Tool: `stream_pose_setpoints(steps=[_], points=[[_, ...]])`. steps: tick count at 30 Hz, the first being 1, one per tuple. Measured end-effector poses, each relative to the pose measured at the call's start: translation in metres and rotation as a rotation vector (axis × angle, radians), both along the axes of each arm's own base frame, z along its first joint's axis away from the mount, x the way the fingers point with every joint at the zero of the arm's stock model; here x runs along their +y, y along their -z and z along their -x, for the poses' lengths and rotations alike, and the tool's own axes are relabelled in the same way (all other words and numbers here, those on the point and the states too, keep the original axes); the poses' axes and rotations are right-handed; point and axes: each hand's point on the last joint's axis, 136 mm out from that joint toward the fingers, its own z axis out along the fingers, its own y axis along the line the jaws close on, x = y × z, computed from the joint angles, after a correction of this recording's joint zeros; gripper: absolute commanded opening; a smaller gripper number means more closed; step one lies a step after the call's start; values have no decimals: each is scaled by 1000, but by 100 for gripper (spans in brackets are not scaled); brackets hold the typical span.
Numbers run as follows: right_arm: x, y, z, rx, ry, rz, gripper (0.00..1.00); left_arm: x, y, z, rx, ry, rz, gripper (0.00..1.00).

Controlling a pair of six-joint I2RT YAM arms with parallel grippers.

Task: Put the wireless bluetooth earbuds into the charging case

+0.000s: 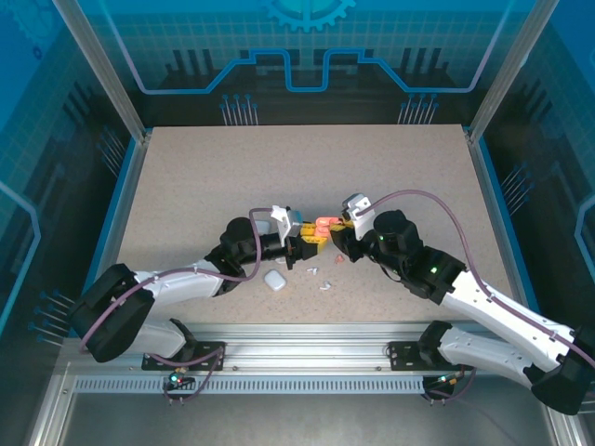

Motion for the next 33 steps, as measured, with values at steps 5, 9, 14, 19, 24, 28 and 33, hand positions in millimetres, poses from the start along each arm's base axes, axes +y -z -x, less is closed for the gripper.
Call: stream_pose_setpoints(steps=[5, 9, 14, 19, 24, 28, 33], points=[[1, 1, 1, 42, 9, -40, 32, 0, 1, 0, 0, 0, 0, 0], [1, 1, 2, 79, 12, -81, 34, 0, 1, -1, -1, -1, 1, 0], [0, -1, 1, 118, 19, -134, 39, -1, -2, -3, -21, -6, 18, 0], [-1, -2, 2, 148, 13, -172, 44, -3, -4, -5, -38, -8, 32, 0], [1, -3, 4, 173, -1, -200, 48, -3, -4, -6, -45, -11, 39, 0], [2, -5, 4, 190, -11, -224, 51, -3, -5, -7, -53, -15, 45, 0], [3, -6, 5, 211, -16, -247, 57, -4, -4, -8, -59, -15, 50, 0]])
